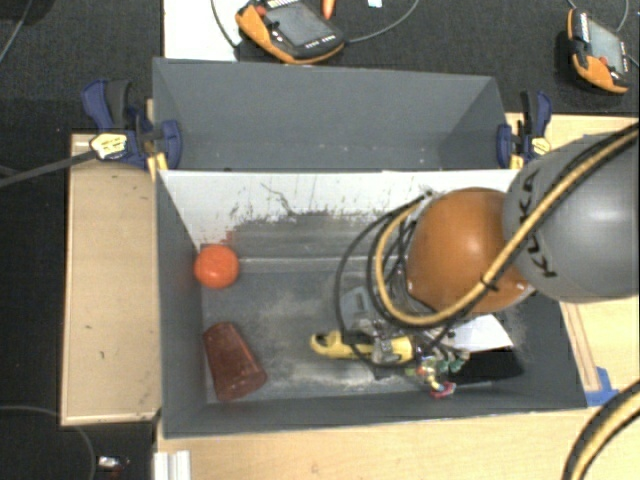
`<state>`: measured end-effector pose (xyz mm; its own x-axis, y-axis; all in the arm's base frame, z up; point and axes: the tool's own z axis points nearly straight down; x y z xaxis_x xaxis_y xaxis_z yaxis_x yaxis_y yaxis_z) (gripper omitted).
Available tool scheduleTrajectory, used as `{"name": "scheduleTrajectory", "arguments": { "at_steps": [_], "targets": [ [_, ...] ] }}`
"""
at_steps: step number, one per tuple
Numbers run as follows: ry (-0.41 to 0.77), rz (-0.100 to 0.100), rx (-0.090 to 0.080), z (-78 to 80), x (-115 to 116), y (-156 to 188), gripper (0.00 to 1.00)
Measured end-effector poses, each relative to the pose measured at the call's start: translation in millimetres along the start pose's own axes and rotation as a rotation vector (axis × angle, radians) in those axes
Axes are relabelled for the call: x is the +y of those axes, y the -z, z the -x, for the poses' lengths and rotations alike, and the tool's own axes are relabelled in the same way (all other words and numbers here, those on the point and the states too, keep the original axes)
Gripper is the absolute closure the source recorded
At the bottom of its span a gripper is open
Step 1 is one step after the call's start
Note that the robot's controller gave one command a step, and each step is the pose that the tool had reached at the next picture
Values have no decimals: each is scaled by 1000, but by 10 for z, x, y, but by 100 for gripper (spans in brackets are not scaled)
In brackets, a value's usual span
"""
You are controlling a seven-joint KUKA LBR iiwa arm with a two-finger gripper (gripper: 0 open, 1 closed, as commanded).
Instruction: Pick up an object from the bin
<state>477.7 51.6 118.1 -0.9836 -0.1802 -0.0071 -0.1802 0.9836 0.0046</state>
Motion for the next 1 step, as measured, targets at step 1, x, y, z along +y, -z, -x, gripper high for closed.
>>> {"name": "scheduleTrajectory", "arguments": {
  "at_steps": [1],
  "targets": [
    [-5, 0, 1, -4, 1, 190, 100]
  ]
}}
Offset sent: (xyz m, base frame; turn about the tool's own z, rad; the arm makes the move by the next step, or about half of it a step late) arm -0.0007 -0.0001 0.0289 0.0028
